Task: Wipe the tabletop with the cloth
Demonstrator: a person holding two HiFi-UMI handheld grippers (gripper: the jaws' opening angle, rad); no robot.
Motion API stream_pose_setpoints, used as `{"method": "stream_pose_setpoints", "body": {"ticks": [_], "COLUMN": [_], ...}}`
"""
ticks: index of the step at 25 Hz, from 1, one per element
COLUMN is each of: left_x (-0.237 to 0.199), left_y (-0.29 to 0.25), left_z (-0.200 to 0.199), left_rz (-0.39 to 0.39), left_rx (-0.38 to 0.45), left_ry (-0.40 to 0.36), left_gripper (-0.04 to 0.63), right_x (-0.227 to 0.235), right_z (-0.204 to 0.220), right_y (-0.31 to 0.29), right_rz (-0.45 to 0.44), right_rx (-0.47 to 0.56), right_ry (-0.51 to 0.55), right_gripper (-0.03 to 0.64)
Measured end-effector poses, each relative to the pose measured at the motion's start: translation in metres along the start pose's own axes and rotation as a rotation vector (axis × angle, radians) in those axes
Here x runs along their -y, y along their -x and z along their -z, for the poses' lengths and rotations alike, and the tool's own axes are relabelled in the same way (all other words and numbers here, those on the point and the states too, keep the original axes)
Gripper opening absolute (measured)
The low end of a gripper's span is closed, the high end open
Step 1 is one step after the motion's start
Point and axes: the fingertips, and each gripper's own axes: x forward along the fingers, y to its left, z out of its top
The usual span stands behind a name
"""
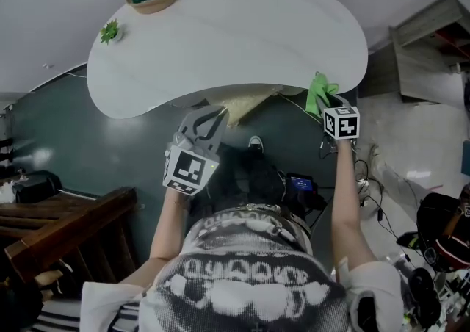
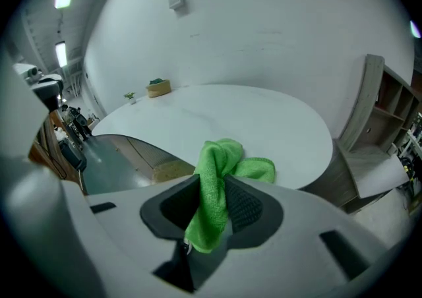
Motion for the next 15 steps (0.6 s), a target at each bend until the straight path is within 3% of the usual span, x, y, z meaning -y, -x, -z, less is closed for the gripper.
{"method": "stream_pose_setpoints", "body": {"ticks": [7, 15], "left_x": [0.013, 0.016], "left_y": [-0.007, 0.007], "left_z": [-0.007, -0.001], "left_rz": [0.041, 0.085], "left_rx": [-0.001, 0.0], "left_ry": [-0.018, -0.048], "left_gripper": [0.011, 0.011], "right_x": [-0.012, -0.064], "right_z": [0.0, 0.013], "right_y": [0.015, 0.041], "right_rz": [-0.017, -0.032], "right_rx": [0.05, 0.104], "right_ry": [-0.021, -0.084], "right_gripper": [0.117, 0.117]}}
